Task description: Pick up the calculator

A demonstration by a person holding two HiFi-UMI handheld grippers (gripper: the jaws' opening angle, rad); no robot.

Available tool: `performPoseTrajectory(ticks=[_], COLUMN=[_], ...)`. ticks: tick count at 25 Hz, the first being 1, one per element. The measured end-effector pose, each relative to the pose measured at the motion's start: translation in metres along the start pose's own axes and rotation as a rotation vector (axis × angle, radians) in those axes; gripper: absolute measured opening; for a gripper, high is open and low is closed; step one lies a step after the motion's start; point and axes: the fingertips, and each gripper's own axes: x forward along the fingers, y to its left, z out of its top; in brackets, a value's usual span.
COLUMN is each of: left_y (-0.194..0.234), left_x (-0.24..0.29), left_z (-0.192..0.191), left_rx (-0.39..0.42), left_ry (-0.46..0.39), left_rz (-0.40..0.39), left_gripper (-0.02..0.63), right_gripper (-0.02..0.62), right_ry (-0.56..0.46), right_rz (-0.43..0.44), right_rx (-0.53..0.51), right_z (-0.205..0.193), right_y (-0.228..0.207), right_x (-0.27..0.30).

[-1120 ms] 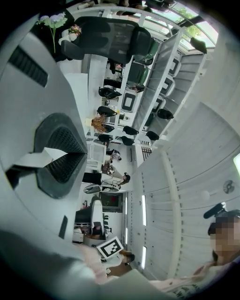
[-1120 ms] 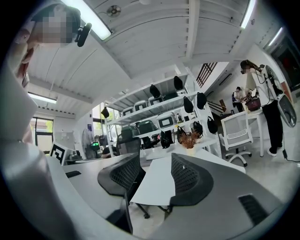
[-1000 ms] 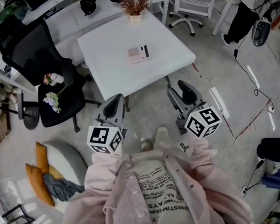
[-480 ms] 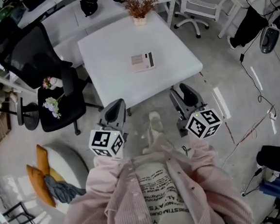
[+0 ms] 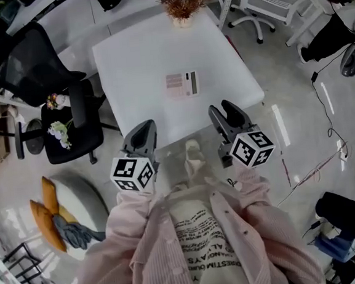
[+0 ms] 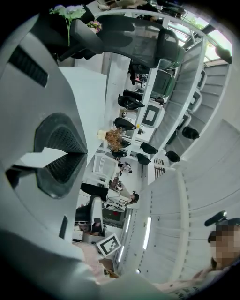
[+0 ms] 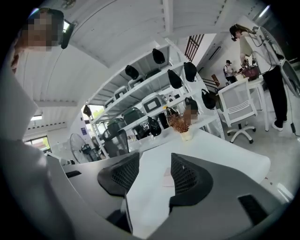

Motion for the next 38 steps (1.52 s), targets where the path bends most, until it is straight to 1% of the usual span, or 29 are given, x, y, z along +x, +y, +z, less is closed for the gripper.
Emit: performPoseTrajectory(ticks=[6, 12, 16, 20, 27, 32, 38], left_y=[0.021, 0.043, 0.053, 0.062, 0.076, 0.084, 0.089], left_x=[0.048, 0.083, 0.103, 0.124, 0.153, 0.167, 0.174], left_z=[-0.006, -0.017, -0.029, -0.042, -0.064, -0.077, -0.093], left_rx=[-0.047, -0.099, -0.133, -0.154, -0.2, -0.224, -0.252], left_ry=[0.039, 0.076, 0.107, 0.129, 0.192, 0.225, 0.263], left_rz=[0.031, 0.077, 0.104, 0.123, 0.121, 0.121, 0.121], left_gripper=[0.002, 0.002, 0.002, 0.002, 0.002, 0.002, 0.002], right_gripper=[0.183, 0.183, 0.184, 0.184, 0.184, 0.184, 0.184], right_ry=[0.075, 0.154, 0.22, 0.267, 0.358, 0.456, 0.533], right_rz=[0.012, 0.02, 0.037, 0.036, 0.032, 0.025, 0.038], right_rx=[0.043, 0.082, 0.095, 0.131, 0.166, 0.214, 0.244], right_z=[-0.002, -0.015, -0.027, -0.044, -0.069, -0.097, -0.119], right_y=[-0.036, -0.066, -0.084, -0.102, -0.119, -0.129, -0.131], right_x=[0.045, 0.087, 0.116, 0.137, 0.174, 0.189, 0.194])
